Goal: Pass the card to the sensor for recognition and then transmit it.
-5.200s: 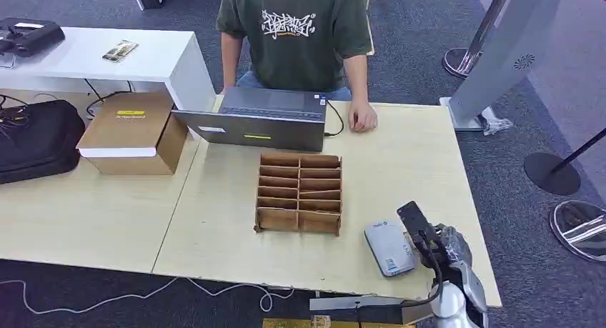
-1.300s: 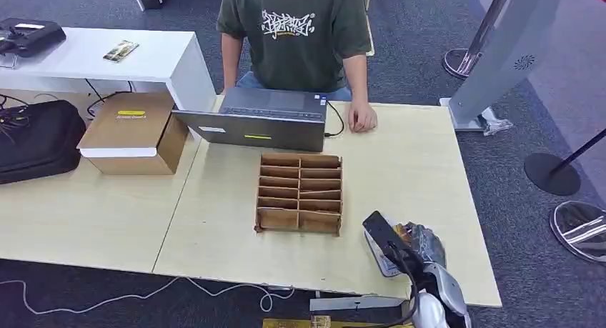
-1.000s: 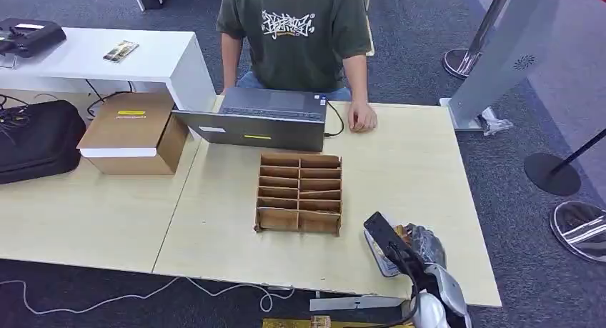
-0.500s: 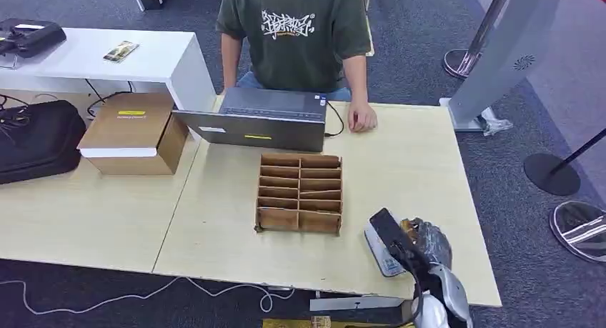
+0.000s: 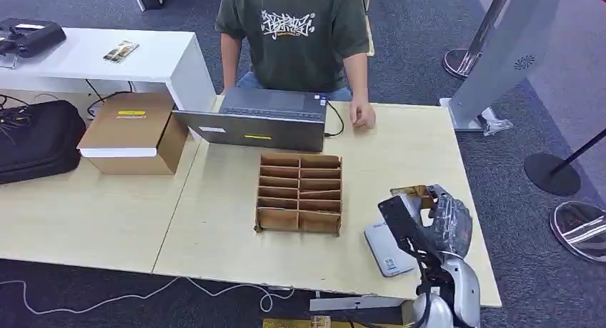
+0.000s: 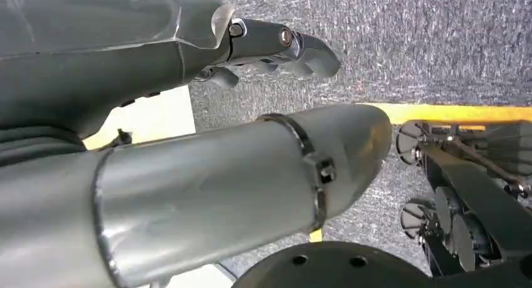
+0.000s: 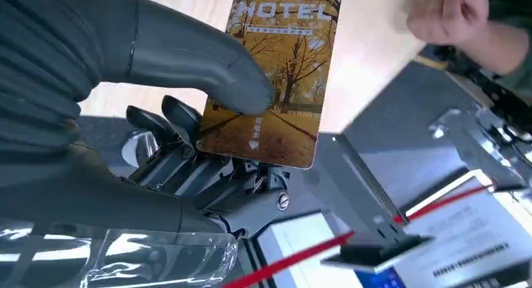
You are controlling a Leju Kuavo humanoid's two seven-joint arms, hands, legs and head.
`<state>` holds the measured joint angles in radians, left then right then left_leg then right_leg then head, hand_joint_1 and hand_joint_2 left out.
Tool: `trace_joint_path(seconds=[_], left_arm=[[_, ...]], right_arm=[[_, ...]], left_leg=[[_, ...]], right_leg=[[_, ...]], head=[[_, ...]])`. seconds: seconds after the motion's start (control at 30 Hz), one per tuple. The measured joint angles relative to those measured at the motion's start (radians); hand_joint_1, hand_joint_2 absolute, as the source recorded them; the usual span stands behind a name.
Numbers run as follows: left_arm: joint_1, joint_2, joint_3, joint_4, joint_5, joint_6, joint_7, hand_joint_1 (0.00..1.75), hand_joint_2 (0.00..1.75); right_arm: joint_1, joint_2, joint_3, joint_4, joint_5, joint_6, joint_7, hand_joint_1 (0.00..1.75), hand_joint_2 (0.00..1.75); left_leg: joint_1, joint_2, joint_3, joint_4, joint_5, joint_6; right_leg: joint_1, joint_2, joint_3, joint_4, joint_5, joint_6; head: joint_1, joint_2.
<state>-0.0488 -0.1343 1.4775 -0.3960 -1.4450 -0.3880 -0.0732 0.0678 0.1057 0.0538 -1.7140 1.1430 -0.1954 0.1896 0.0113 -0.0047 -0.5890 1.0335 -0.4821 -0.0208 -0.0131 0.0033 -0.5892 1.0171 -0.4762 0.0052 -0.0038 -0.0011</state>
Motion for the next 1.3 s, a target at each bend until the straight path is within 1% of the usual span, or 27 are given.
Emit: trace_joint_path(seconds=[0.17, 0.2, 0.27, 0.33, 0.4, 0.47, 0.5, 0.53, 0.57, 0.6, 0.63, 0.67, 0.7, 0.8, 0.9, 0.97, 1.0, 1.07, 1.17, 1.23, 1.27, 1.3], left_arm=[[0.000, -0.007, 0.000, 0.000, 0.001, 0.000, -0.003, 0.00, 0.00], [0.000, -0.008, 0.000, 0.000, 0.001, 0.000, -0.005, 0.00, 0.00], [0.000, -0.010, 0.000, 0.000, -0.003, 0.001, -0.016, 0.00, 0.00], [-0.001, -0.011, 0.000, 0.000, -0.006, 0.002, -0.020, 0.00, 0.00], [0.000, -0.012, 0.000, 0.000, -0.008, 0.002, -0.021, 0.00, 0.00], [0.000, -0.012, 0.000, 0.000, -0.008, 0.002, -0.021, 0.00, 0.00], [0.000, -0.012, 0.000, 0.000, -0.009, 0.003, -0.022, 0.00, 0.00], [0.000, -0.012, 0.000, 0.000, -0.013, 0.005, -0.023, 0.00, 0.00], [-0.002, -0.011, 0.000, 0.000, -0.016, 0.008, -0.024, 0.00, 0.00], [-0.003, -0.012, 0.000, 0.000, -0.018, 0.011, -0.027, 0.00, 0.00], [-0.003, -0.011, 0.000, 0.000, -0.019, 0.012, -0.030, 0.00, 0.00], [-0.002, -0.009, 0.000, 0.000, -0.021, 0.014, -0.032, 0.00, 0.00], [-0.004, -0.007, 0.000, 0.003, -0.022, 0.018, -0.034, 0.00, 0.00], [-0.007, -0.002, 0.000, 0.011, -0.022, 0.019, -0.034, 0.00, 0.00], [-0.006, 0.003, 0.000, 0.018, -0.022, 0.019, -0.034, 0.00, 0.00], [-0.006, 0.004, 0.000, 0.024, -0.021, 0.019, -0.034, 0.00, 0.00], [-0.006, 0.005, -0.001, 0.026, -0.021, 0.019, -0.034, 0.00, 0.00], [-0.006, 0.006, -0.001, 0.032, -0.025, 0.019, -0.034, 0.00, 0.00], [-0.007, 0.010, -0.002, 0.040, -0.030, 0.021, -0.033, 0.00, 0.00], [-0.009, 0.013, -0.003, 0.045, -0.036, 0.021, -0.032, 0.00, 0.00], [-0.011, 0.013, -0.005, 0.048, -0.037, 0.021, -0.032, 0.00, 0.00], [-0.011, 0.014, -0.008, 0.049, -0.039, 0.021, -0.032, 0.00, 0.00]], right_arm=[[-0.001, 0.000, 0.013, -0.014, 0.125, -0.105, -0.001, 1.75, 1.75], [-0.002, 0.000, 0.014, -0.014, 0.172, -0.130, 0.001, 1.75, 1.75], [-0.007, 0.000, 0.017, -0.012, 0.325, -0.209, 0.011, 1.75, 1.75], [-0.020, -0.006, 0.018, -0.005, 0.409, -0.262, 0.031, 1.75, 1.75], [-0.033, -0.034, 0.027, 0.005, 0.422, -0.286, 0.061, 1.75, 1.75], [-0.040, -0.056, 0.032, 0.013, 0.429, -0.293, 0.068, 1.75, 1.75], [-0.046, -0.066, 0.036, 0.017, 0.430, -0.293, 0.095, 1.75, 1.75], [-0.068, -0.120, 0.064, 0.025, 0.430, -0.292, 0.183, 1.75, 1.75], [-0.092, -0.167, 0.107, 0.035, 0.430, -0.290, 0.281, 1.75, 1.75], [-0.128, -0.226, 0.159, 0.045, 0.430, -0.288, 0.390, 1.75, 1.75], [-0.166, -0.282, 0.211, 0.060, 0.430, -0.287, 0.465, 1.75, 1.75], [-0.204, -0.314, 0.249, 0.073, 0.430, -0.287, 0.487, 1.75, 1.75], [-0.240, -0.357, 0.308, 0.093, 0.431, -0.288, 0.493, 1.75, 1.75], [-0.309, -0.407, 0.419, 0.158, 0.430, -0.305, 0.504, 1.75, 1.75], [-0.362, -0.423, 0.499, 0.217, 0.430, -0.334, 0.508, 1.75, 1.75], [-0.388, -0.423, 0.539, 0.262, 0.430, -0.349, 0.508, 1.75, 1.75], [-0.400, -0.422, 0.559, 0.287, 0.430, -0.367, 0.505, 1.75, 1.75], [-0.426, -0.398, 0.590, 0.353, 0.430, -0.417, 0.477, 1.75, 1.75], [-0.464, -0.345, 0.596, 0.442, 0.430, -0.472, 0.382, 1.75, 1.75], [-0.503, -0.293, 0.587, 0.517, 0.430, -0.479, 0.301, 1.75, 1.75], [-0.521, -0.271, 0.582, 0.547, 0.430, -0.479, 0.273, 1.75, 1.75], [-0.536, -0.252, 0.578, 0.571, 0.430, -0.480, 0.260, 1.75, 1.75]], left_leg=[[0.000, 0.000, 0.000, 0.000, 0.000, 0.000], [0.000, 0.000, 0.000, 0.000, 0.000, 0.000], [0.000, 0.000, 0.000, 0.000, 0.000, 0.000], [0.000, 0.000, 0.000, 0.000, 0.000, 0.000], [0.000, 0.000, 0.000, 0.000, 0.000, 0.000], [0.000, 0.000, 0.000, 0.000, 0.000, 0.000], [0.000, 0.000, -0.001, 0.000, 0.000, 0.000], [-0.001, 0.000, -0.001, 0.000, 0.000, 0.000], [-0.001, 0.000, -0.001, 0.000, 0.000, 0.000], [-0.001, 0.000, -0.001, 0.000, 0.000, 0.001], [-0.001, 0.000, -0.001, 0.000, 0.000, 0.001], [-0.001, 0.002, 0.000, 0.000, 0.000, 0.001], [-0.001, 0.002, 0.000, 0.001, 0.000, 0.001], [-0.001, -0.001, 0.000, 0.001, 0.001, 0.001], [0.000, -0.001, 0.000, 0.001, 0.001, 0.000], [0.000, 0.000, 0.000, 0.000, 0.001, 0.000], [0.000, 0.000, 0.000, 0.000, 0.001, 0.000], [0.001, 0.000, 0.000, 0.000, 0.001, 0.000], [0.001, 0.000, 0.000, 0.000, 0.001, 0.000], [0.001, 0.001, 0.000, 0.000, 0.002, -0.001], [0.001, 0.000, 0.000, 0.000, 0.002, -0.001], [0.001, -0.001, 0.000, 0.000, 0.003, -0.002]], right_leg=[[0.000, 0.000, 0.000, 0.000, 0.000, 0.000], [0.000, 0.000, 0.000, 0.000, 0.000, 0.000], [0.000, 0.000, 0.000, 0.000, 0.000, 0.000], [0.000, 0.000, 0.000, 0.000, 0.000, 0.000], [0.000, 0.000, 0.000, 0.000, 0.000, 0.000], [0.000, 0.000, 0.000, 0.000, 0.000, 0.000], [0.000, 0.000, 0.001, 0.000, 0.000, 0.000], [0.000, 0.000, 0.000, 0.000, 0.000, 0.000], [-0.002, 0.000, 0.000, 0.000, 0.001, 0.000], [-0.002, 0.000, 0.001, 0.000, 0.001, 0.001], [-0.001, 0.000, 0.000, 0.000, 0.001, 0.001], [-0.001, 0.001, 0.000, 0.000, 0.002, 0.001], [-0.002, 0.002, 0.001, 0.000, 0.002, 0.000], [-0.001, 0.000, 0.001, 0.000, 0.002, 0.000], [0.000, 0.000, 0.001, 0.000, 0.002, 0.000], [0.000, 0.000, 0.001, 0.001, 0.002, 0.000], [0.000, 0.000, 0.001, 0.001, 0.002, 0.000], [0.000, 0.000, 0.001, 0.001, 0.001, 0.000], [0.000, 0.000, 0.000, 0.001, 0.001, 0.000], [0.000, 0.001, 0.000, 0.001, 0.002, -0.001], [0.000, 0.000, 0.000, 0.001, 0.001, -0.001], [0.000, 0.000, 0.000, 0.001, 0.001, -0.001]], head=[[0.000, 0.000], [0.000, 0.000], [0.000, 0.000], [0.000, 0.000], [0.000, 0.000], [0.001, 0.000], [0.000, 0.000], [-0.001, 0.000], [-0.001, 0.000], [0.001, 0.000], [0.002, 0.000], [0.001, 0.000], [0.000, 0.000], [0.000, 0.000], [0.000, 0.000], [0.000, 0.000], [0.000, 0.000], [0.000, 0.000], [0.000, 0.000], [0.000, 0.000], [0.000, 0.000], [0.001, 0.000]])
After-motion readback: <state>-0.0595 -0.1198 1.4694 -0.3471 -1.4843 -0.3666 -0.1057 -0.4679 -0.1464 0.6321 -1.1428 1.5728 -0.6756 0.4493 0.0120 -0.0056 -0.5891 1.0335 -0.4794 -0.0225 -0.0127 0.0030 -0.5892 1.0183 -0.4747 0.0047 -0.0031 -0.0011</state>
